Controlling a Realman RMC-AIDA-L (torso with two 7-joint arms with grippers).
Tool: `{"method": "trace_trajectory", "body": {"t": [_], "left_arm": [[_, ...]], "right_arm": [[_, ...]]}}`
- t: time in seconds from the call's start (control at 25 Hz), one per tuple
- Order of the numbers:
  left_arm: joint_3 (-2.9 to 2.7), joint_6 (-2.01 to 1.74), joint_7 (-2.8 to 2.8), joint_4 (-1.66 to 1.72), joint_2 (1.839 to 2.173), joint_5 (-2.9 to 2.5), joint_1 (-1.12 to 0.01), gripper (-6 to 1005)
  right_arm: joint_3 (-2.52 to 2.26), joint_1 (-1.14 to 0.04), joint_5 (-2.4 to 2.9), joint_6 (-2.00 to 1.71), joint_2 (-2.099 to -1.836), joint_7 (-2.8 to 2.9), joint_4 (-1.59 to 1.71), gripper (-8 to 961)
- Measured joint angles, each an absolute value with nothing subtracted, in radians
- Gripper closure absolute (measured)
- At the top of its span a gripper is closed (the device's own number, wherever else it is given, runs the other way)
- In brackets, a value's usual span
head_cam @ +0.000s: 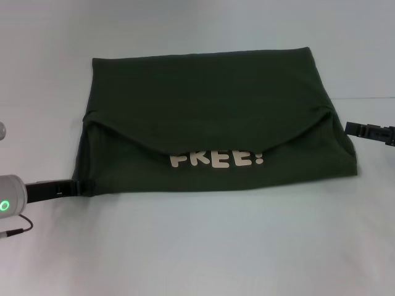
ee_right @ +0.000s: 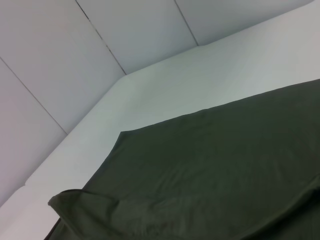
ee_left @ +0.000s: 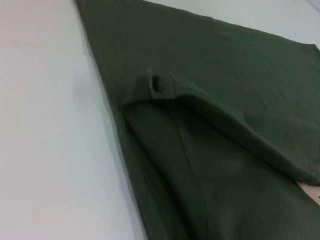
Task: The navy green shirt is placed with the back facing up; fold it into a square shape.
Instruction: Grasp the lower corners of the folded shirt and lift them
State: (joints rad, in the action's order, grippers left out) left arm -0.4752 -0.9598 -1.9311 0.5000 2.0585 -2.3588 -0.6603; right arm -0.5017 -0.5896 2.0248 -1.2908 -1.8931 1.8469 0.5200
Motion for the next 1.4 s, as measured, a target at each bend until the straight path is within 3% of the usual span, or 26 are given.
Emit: {"method": "trace_trajectory", "body": {"t": [0.36, 1.12, 1.4], "left_arm": [[-0.472, -0.971, -1.934, 0.505, 2.055, -2.359, -0.663, 997], [-0.415, -1.112, -1.972, 0.575, 2.027, -2.371, -0.641, 997], [-0.415, -1.113, -1.973, 0.574, 2.026, -2.374, -0.641, 997]], "right_arm": [[-0.532, -0.599, 2.025, -1.300, -1.882, 1.894, 0.530, 66], [-0.547, -0.604, 2.025, -1.299, -1.871, 1.933, 0.532, 72], [-0.632, -0.657, 2.107, -1.299, -1.826, 2.120, 0.540, 75]]}}
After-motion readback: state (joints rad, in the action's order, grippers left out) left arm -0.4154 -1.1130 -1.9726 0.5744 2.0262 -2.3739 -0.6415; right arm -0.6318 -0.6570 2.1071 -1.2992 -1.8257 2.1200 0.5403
